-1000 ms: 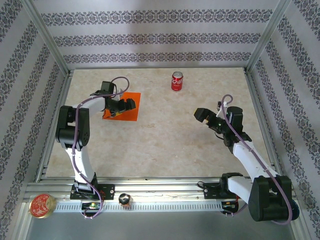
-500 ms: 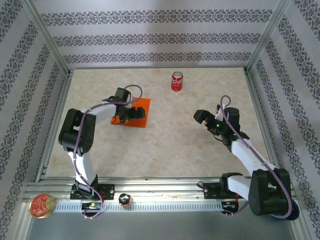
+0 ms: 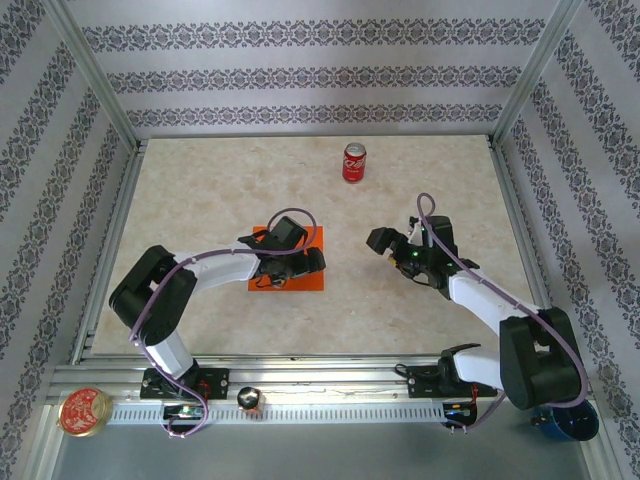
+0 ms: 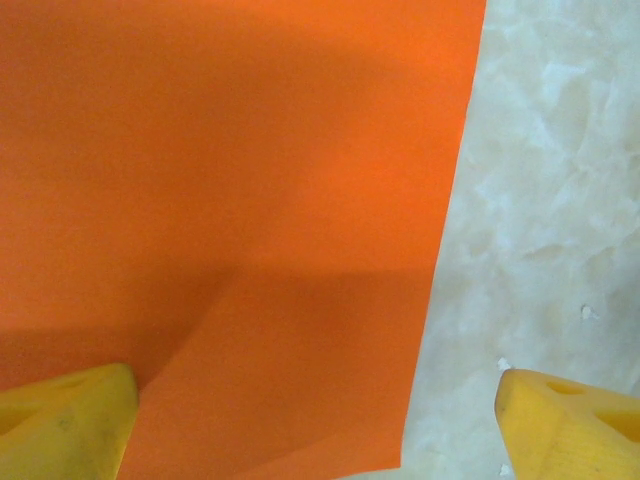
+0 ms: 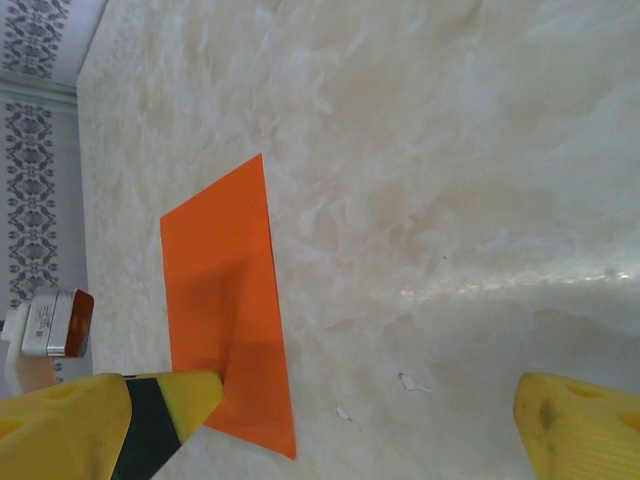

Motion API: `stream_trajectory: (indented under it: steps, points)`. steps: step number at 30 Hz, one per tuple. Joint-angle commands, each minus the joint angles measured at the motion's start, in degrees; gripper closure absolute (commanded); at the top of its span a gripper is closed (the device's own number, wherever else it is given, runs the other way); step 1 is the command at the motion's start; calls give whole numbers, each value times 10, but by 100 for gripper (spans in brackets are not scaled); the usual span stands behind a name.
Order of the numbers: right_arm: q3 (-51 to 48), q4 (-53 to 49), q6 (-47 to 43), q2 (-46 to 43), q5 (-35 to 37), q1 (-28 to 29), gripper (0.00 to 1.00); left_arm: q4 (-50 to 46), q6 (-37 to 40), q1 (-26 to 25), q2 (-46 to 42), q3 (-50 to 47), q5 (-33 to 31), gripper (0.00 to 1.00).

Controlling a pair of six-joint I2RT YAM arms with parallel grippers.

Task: Fold a paper plane with a square sheet of paper (pick it up from the middle)
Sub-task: Move the square sheet of paper to the center of the table, then fold the square sheet of paper at the center of the table.

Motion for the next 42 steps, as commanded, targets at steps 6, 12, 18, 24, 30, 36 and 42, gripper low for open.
stream_trajectory:
  steps: [6,12,18,24,30,36,42]
  points:
    - [74,-95,-48,13,6,22,2,-135,124,13,56,136,-84,10]
    - [74,-155,-73,-18,36,14,2,-258,165,13,140,249,-99,10]
    - [56,-163,-70,-46,47,12,2,-297,174,14,159,278,-150,14]
    - [54,-161,-66,-45,46,19,2,-326,196,33,167,285,-164,14]
    - [86,-171,-84,-21,44,55,2,-326,211,54,194,285,-111,15]
    - [94,-167,-81,2,40,74,2,-322,207,55,203,282,-87,15]
    - [92,-167,-80,9,50,77,2,-312,188,51,193,253,-69,18]
